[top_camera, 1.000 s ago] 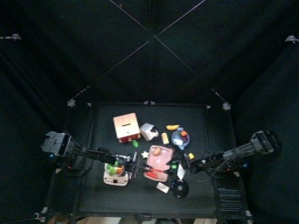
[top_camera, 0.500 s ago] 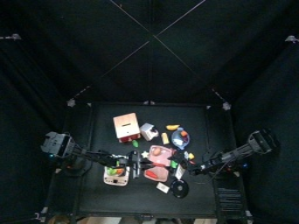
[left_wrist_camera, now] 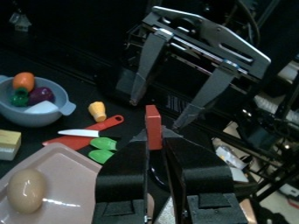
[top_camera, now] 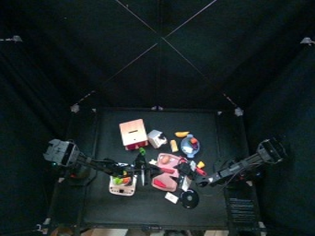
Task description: Regrasp salmon right side up
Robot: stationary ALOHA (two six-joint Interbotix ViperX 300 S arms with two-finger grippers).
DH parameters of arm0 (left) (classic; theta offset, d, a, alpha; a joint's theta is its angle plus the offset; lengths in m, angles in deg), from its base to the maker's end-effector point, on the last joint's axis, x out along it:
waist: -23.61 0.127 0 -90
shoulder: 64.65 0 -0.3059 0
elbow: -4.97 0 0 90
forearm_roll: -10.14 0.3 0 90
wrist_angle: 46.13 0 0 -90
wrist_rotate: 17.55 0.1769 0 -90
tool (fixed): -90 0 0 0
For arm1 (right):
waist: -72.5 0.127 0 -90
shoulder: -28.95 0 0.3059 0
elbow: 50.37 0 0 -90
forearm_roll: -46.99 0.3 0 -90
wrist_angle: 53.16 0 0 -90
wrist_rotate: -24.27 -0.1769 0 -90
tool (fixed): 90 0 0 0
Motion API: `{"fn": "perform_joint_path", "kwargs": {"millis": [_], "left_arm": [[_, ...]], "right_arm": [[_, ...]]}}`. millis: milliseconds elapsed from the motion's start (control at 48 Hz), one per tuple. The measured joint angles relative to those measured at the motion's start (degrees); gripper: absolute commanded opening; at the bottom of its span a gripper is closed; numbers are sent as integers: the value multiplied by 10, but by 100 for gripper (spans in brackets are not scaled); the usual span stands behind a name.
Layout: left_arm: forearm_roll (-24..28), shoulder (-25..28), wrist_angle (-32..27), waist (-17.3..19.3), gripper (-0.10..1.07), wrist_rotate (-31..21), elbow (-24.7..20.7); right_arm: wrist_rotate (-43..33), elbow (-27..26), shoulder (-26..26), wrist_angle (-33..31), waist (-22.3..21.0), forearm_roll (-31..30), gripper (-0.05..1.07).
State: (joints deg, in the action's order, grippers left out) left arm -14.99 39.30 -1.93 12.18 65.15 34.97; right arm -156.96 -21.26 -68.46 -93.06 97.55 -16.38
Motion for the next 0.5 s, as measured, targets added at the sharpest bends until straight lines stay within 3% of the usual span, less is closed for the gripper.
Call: {"fn": "perform_joint_path", "kwargs": {"millis": [292,500], "left_arm": [[-69,3,0,2,45,-47,-1],[-80,4,0,1,45,-89,-10]], "right_arm": [[15,-8,29,-22,-2,-14,88],[55,-22,48,-54,-4,-2,88]]}}
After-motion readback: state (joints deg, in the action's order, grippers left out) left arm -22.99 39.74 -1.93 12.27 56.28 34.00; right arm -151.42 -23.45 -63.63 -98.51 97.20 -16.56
